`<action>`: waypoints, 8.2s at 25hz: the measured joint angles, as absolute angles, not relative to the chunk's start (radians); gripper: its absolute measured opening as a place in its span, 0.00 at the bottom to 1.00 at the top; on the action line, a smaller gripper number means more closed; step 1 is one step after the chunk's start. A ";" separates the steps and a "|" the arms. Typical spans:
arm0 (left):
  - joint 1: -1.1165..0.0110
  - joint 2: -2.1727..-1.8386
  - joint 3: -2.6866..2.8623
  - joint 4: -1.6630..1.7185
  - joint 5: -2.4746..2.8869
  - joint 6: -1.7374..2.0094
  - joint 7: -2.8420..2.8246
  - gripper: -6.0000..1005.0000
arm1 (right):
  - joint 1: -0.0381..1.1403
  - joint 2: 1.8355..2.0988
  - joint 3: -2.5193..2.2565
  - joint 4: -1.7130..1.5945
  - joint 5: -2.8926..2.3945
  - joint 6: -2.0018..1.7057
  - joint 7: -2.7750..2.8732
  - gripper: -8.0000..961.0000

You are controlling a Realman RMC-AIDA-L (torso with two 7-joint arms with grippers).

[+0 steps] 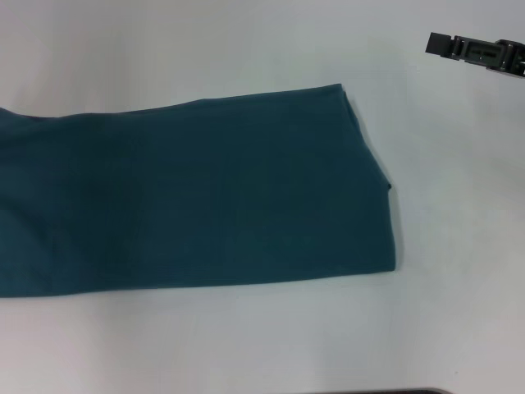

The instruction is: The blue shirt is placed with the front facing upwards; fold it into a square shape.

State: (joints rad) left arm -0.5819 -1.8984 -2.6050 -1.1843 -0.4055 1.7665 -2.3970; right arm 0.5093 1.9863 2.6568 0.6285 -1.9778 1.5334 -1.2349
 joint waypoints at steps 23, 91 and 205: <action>-0.647 -1.958 -2.597 -1.322 -0.592 1.974 -2.480 0.06 | 0.511 1.985 2.647 0.633 -1.982 1.542 -1.234 0.72; -0.713 -2.141 -2.233 -1.394 -1.016 1.778 -2.679 0.06 | 0.507 1.958 2.608 0.649 -1.985 1.611 -1.224 0.70; -0.498 -2.144 -2.306 -0.818 -1.153 1.433 -1.872 0.90 | 0.591 1.977 2.466 0.514 -2.192 1.648 -1.001 0.61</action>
